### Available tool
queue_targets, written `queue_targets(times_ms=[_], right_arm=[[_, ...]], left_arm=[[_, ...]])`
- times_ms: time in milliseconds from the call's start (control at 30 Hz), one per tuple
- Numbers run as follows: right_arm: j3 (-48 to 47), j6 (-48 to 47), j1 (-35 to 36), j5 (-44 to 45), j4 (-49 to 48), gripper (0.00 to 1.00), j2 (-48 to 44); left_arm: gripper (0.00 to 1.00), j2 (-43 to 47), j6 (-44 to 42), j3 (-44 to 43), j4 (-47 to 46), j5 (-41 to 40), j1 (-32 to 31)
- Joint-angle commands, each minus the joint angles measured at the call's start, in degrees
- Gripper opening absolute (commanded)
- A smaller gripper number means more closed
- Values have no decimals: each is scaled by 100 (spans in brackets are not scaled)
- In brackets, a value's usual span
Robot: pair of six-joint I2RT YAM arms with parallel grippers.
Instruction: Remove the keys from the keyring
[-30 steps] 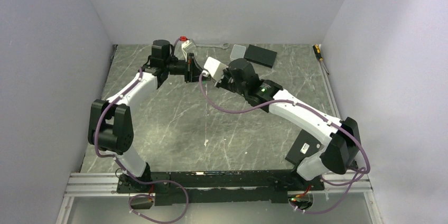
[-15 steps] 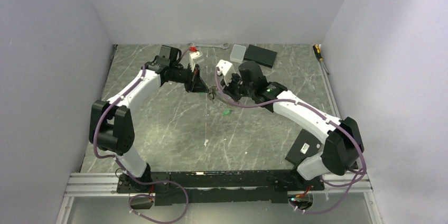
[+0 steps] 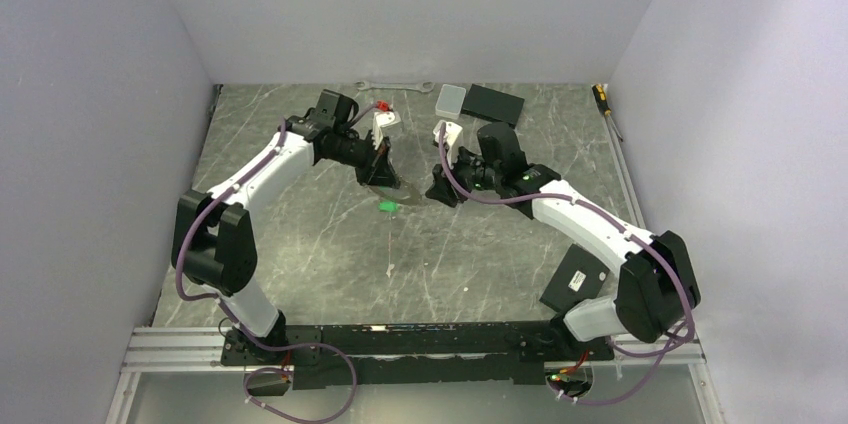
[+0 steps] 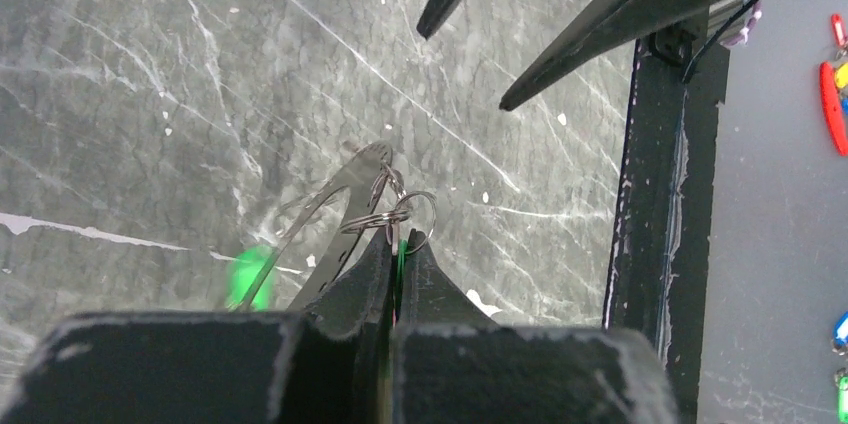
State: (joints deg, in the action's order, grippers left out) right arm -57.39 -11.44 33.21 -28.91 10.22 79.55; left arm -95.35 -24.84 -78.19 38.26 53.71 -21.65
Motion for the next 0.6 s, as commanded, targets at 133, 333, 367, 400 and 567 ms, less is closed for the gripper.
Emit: queue_targets(times_ms=[133, 333, 367, 400, 567], right_arm=[[-77, -413, -416, -1221, 78, 61, -394], [-550, -1648, -673, -1968, 916, 66, -414], [-655, -1843, -696, -2021, 1059, 66, -416], [-749, -2014, -708, -2082, 1224, 66, -417], [-1090, -2427, -720, -2232, 1677, 66, -430]], left_arm=[[0, 8, -972, -553, 879, 10, -232], [0, -122, -2176, -972, 2045, 289, -341], [0, -124, -2323, -1016, 2167, 292, -354], [0, -112, -2418, -1048, 2257, 271, -369], [0, -100, -2859, -1314, 2676, -72, -500]])
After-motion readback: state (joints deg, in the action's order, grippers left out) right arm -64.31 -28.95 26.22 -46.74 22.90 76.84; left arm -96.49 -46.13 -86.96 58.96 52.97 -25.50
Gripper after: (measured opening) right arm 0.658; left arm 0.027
